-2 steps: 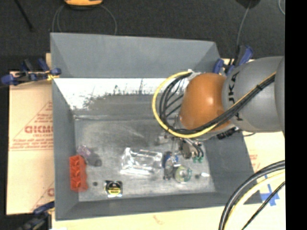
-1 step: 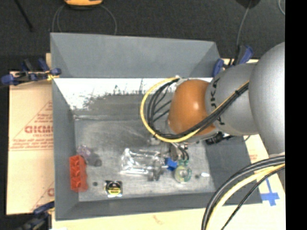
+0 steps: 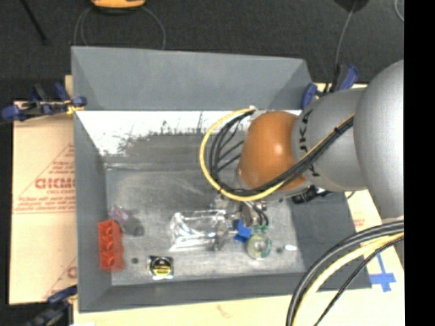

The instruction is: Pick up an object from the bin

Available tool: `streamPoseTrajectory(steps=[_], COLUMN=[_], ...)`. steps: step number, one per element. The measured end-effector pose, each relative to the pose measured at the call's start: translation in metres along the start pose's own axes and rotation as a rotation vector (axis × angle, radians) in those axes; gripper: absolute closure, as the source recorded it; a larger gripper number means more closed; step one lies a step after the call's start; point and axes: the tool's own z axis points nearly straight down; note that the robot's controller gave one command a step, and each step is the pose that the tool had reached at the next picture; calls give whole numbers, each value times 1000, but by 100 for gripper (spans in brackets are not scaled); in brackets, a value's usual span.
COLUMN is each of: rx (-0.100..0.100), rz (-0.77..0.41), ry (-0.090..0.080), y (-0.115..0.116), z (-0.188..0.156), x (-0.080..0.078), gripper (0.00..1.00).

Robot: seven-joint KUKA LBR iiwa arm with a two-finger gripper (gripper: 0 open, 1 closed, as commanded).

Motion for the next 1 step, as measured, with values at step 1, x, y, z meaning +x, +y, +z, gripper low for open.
streamPoseTrajectory(steps=[1], rx=[2], rz=[-311], ry=[0], y=[-19], z=[-123], x=[30], gripper=[100])
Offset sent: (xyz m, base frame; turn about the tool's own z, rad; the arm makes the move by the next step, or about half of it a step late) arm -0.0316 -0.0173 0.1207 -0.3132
